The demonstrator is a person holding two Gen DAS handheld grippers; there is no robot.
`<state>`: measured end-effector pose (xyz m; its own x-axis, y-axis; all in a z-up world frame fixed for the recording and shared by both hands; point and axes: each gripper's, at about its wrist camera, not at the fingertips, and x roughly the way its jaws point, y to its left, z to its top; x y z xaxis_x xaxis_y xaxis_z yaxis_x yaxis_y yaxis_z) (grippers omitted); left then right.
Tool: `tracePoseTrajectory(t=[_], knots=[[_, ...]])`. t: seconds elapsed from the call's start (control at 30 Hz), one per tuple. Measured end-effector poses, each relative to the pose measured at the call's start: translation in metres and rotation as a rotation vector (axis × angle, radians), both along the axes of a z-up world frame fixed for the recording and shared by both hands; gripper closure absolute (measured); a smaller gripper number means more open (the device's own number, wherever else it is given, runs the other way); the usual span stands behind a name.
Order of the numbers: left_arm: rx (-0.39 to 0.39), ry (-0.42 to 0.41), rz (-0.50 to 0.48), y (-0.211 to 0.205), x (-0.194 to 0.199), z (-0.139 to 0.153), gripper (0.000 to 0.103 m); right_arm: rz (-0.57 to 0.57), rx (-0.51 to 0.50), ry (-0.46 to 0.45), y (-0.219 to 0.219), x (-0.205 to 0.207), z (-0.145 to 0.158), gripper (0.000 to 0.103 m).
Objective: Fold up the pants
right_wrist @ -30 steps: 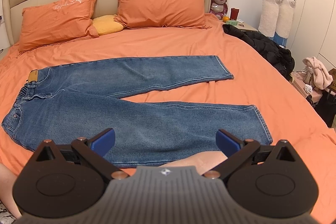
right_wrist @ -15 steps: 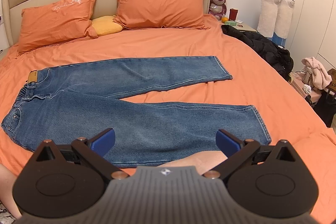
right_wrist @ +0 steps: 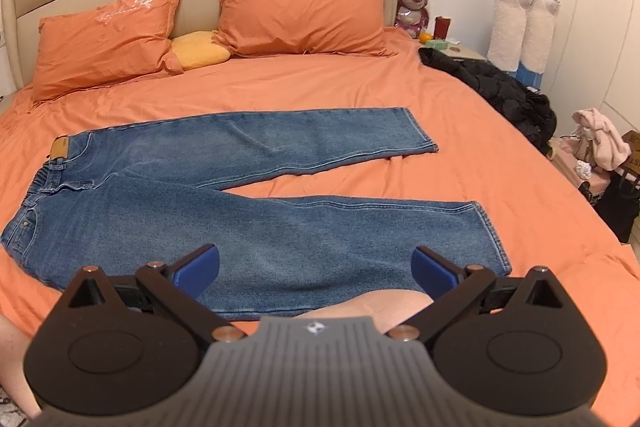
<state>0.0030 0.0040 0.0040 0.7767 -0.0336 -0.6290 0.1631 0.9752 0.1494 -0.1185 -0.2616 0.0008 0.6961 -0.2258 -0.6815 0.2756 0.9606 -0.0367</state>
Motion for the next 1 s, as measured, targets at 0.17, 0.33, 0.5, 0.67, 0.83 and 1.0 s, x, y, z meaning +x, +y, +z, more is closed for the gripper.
tracePoseTrajectory(t=[0.17, 0.33, 0.5, 0.67, 0.83, 1.0], knots=[[-0.006, 0.021, -0.065, 0.014, 0.014, 0.015, 0.011, 0.027, 0.049, -0.031, -0.026, -0.002, 0.007, 0.005], [0.152, -0.05, -0.147, 0.024, 0.03, 0.032, 0.012, 0.106, 0.1, -0.068, -0.07, 0.009, 0.019, 0.005], [0.291, -0.04, -0.233, 0.037, 0.057, 0.032, 0.018, 0.12, 0.031, -0.047, -0.119, 0.027, 0.024, 0.008], [0.482, -0.015, -0.343, 0.048, 0.083, 0.005, 0.018, 0.154, -0.035, 0.053, -0.166, 0.049, 0.024, 0.025], [0.676, 0.082, -0.491, 0.046, 0.104, -0.053, 0.018, 0.224, -0.109, 0.19, -0.207, 0.072, 0.002, 0.051], [0.847, 0.185, -0.65, 0.035, 0.108, -0.122, 0.018, 0.335, -0.171, 0.319, -0.234, 0.078, -0.042, 0.062]])
